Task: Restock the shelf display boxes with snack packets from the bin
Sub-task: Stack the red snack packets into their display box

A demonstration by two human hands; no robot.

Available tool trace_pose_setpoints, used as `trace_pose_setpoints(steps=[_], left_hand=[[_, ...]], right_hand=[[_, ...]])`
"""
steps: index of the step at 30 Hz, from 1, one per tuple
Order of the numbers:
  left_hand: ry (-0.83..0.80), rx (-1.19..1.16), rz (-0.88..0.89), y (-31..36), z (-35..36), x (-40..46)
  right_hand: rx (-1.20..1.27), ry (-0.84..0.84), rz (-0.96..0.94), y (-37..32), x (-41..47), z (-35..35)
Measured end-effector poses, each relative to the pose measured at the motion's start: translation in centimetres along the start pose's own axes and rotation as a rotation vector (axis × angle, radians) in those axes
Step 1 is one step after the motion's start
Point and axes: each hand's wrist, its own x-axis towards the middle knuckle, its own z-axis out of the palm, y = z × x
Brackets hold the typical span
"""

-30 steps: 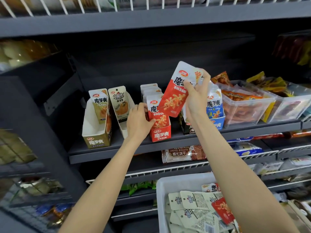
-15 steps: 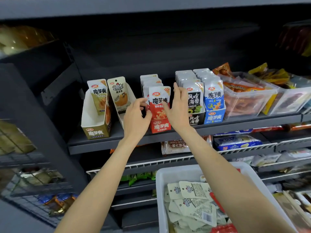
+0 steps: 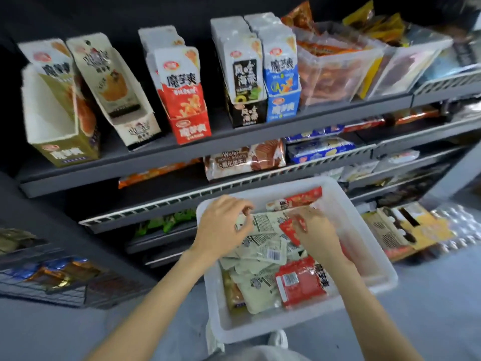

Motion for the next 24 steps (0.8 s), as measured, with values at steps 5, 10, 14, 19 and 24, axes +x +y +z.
trace_pose_setpoints(steps=[5, 10, 14, 19, 24], left_hand=[[-0.485, -0.008, -0.204, 1.4, 5.8, -0.1], [-0.37, 0.0, -0.284, 2.9, 9.7, 2.9], [-0.457, 0.068, -0.261, 3.9, 11.8, 4.4], [-0.628, 0.127, -0.315, 5.1, 14.4, 4.7], [-0.698, 0.062, -0.394, 5.3, 14.4, 5.7]], right_hand=[[-0.252, 0.048, 0.141, 4.4, -2.2, 0.2], [-0.197, 0.031, 0.034, 5.5, 0.7, -0.4], [-0.291, -0.035, -0.185, 5.6, 5.1, -0.7], [-0.598, -0.066, -0.38, 5.2, 7.6, -1.9], [-0.786, -0.146, -0.503, 5.0, 8.0, -2.3]])
